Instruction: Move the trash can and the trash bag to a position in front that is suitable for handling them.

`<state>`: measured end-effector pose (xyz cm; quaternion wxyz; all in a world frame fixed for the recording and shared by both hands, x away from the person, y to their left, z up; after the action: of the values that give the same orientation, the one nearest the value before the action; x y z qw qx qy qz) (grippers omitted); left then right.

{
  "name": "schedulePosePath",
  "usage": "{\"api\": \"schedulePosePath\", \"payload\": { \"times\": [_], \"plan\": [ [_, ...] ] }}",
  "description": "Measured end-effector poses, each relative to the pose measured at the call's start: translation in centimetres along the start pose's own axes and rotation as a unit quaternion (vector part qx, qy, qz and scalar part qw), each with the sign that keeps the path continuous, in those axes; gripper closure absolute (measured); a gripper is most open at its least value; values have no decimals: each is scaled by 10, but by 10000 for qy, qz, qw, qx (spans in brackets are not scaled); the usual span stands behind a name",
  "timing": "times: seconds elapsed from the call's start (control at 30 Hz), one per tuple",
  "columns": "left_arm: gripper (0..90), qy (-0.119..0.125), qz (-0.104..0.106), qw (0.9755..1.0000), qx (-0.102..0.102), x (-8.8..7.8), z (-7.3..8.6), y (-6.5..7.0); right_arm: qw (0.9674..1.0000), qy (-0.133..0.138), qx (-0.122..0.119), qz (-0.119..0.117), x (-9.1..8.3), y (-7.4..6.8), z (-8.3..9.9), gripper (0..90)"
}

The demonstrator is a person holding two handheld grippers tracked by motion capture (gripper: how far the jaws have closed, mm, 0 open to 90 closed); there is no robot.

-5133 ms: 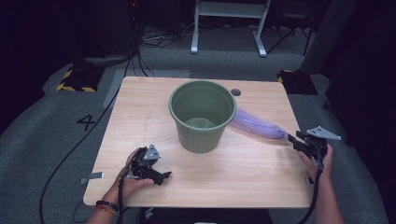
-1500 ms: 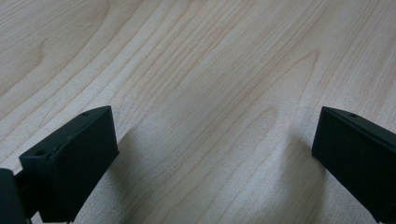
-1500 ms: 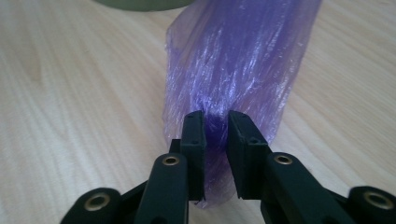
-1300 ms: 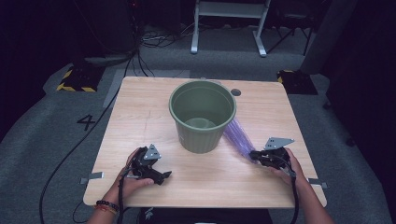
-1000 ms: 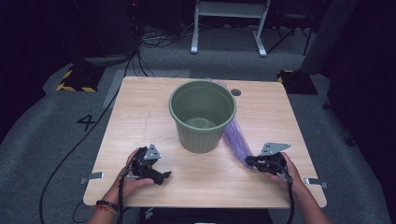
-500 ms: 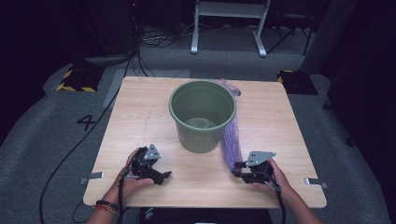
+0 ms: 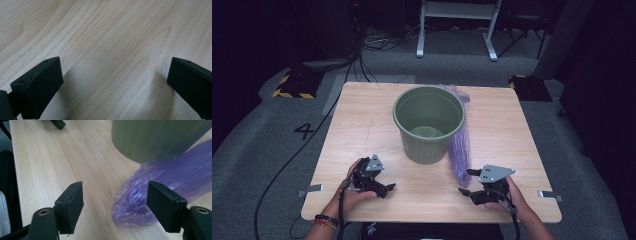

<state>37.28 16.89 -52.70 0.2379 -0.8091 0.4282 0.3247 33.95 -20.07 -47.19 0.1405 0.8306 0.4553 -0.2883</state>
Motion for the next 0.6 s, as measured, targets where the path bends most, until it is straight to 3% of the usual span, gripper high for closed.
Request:
{"api": "schedulePosePath", "payload": {
  "times": [0.13,0.27,0.33,0.37,0.43,0.47,0.5,0.57,0.6],
  "plan": [
    [0,0,0,10000,0,0,0,0,9994,219,-165,187,-14,-3,-9,299],
    [0,2,-1,10000,-2,0,0,0,9988,269,-171,384,-18,8,-15,298],
    [0,1,0,10000,-1,0,0,0,9976,271,-67,636,-15,30,-18,298],
    [0,1,1,10000,-1,0,0,0,9976,271,-67,636,-15,30,-18,298],
    [1,1,1,10000,0,0,0,0,9962,330,56,807,-8,55,-20,298],
    [0,1,1,10000,0,0,0,0,9962,330,56,807,-8,55,-20,298],
    [0,1,0,10000,-1,0,0,0,9959,339,117,825,-5,64,-20,298],
    [1,1,-1,10000,-1,0,0,0,9949,310,346,891,3,82,-21,297],
    [0,1,0,10000,-1,0,0,0,9936,260,603,917,13,101,-21,290]
  ]
}}
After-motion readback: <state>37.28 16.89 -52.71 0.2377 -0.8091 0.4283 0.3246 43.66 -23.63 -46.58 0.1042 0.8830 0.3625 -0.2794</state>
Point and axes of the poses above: each handheld gripper's, and its own axes: x roughly forward along the jaws, z roughly out of its underside, y roughly to its right, the point moved 3 cm from there along x, roughly forward along the jaws, and after that the axes turned 10 degrees about x, right-handed, at the moved point
